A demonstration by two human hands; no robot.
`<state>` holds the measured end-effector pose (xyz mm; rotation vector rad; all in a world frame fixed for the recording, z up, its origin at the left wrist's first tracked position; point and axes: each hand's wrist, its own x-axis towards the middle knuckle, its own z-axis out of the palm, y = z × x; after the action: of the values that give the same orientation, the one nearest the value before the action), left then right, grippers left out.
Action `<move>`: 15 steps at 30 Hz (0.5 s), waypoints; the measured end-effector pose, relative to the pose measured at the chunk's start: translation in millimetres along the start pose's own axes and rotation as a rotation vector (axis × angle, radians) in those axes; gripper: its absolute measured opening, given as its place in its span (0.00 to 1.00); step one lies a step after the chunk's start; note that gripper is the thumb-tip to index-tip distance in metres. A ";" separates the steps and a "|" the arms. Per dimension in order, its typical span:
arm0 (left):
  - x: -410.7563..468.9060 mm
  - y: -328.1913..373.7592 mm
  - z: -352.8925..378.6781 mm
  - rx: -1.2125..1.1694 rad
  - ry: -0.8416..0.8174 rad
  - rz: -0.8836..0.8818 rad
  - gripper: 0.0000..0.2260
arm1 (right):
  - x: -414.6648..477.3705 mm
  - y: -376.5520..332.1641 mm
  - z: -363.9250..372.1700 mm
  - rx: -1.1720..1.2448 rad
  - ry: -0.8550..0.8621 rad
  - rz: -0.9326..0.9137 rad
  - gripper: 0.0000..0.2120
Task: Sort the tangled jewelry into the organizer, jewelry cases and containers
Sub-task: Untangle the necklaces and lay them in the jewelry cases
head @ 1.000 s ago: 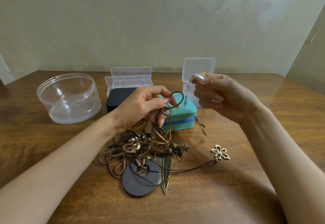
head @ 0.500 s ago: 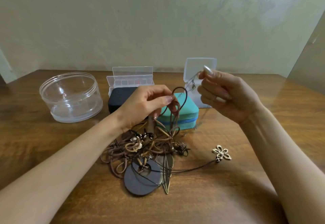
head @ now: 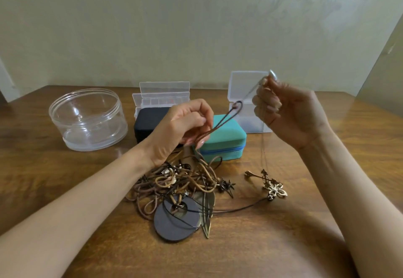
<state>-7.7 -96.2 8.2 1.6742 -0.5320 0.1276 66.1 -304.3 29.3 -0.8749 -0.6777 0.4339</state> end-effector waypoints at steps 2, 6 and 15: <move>1.2 0.4 -0.3 0.019 -0.023 -0.005 0.08 | 0.4 -0.5 0.9 -0.014 -0.029 0.013 0.06; 2.9 -0.8 -0.5 0.111 -0.018 -0.012 0.12 | -0.5 1.7 3.2 -0.077 -0.056 0.068 0.07; 2.2 -0.9 1.1 0.045 0.004 -0.012 0.11 | -2.1 9.6 12.1 -0.376 0.085 0.146 0.09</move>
<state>-5.7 -97.8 8.0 1.7208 -0.5188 0.1350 55.4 -293.3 26.3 -1.2973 -0.6286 0.4028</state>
